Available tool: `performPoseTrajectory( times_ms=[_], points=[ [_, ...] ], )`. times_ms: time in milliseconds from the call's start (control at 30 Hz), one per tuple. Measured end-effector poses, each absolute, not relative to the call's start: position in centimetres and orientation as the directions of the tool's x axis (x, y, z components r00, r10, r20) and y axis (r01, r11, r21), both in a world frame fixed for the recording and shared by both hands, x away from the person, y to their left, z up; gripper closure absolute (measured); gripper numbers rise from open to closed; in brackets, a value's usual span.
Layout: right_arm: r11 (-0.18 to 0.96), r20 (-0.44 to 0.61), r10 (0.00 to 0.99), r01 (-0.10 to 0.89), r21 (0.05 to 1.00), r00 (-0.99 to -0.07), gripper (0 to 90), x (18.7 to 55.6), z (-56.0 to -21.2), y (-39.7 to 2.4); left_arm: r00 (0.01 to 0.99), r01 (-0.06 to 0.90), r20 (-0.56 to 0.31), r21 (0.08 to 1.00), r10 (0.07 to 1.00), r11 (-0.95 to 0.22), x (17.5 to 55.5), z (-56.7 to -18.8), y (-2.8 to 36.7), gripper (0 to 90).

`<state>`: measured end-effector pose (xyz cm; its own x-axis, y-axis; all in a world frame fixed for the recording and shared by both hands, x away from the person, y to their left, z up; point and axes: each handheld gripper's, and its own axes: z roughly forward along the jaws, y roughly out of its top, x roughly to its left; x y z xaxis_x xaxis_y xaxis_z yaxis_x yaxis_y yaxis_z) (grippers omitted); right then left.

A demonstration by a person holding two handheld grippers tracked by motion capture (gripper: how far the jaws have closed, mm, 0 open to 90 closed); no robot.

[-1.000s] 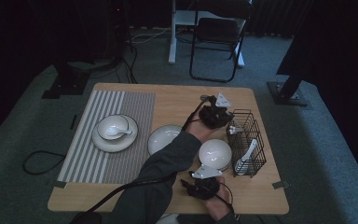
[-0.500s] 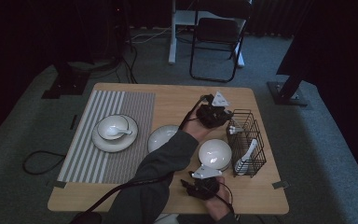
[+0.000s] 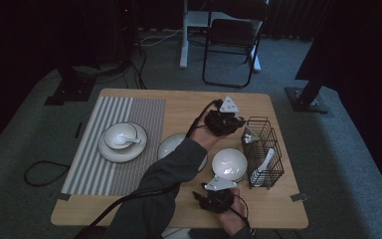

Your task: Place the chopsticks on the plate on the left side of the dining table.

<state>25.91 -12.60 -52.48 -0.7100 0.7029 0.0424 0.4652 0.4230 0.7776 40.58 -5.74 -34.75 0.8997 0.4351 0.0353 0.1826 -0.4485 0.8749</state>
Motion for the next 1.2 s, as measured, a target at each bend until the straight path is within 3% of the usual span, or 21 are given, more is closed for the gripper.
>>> performPoseTrajectory(
  times_ms=[1200],
  points=[
    [0.431, 0.04, 0.699, 0.465, 0.773, -0.714, 52.0, 26.0, -52.5, -12.5, 0.914, 0.135, 0.035, 0.914, 0.404, -0.384, 39.1, -31.0, 1.9, 84.9]
  ],
)
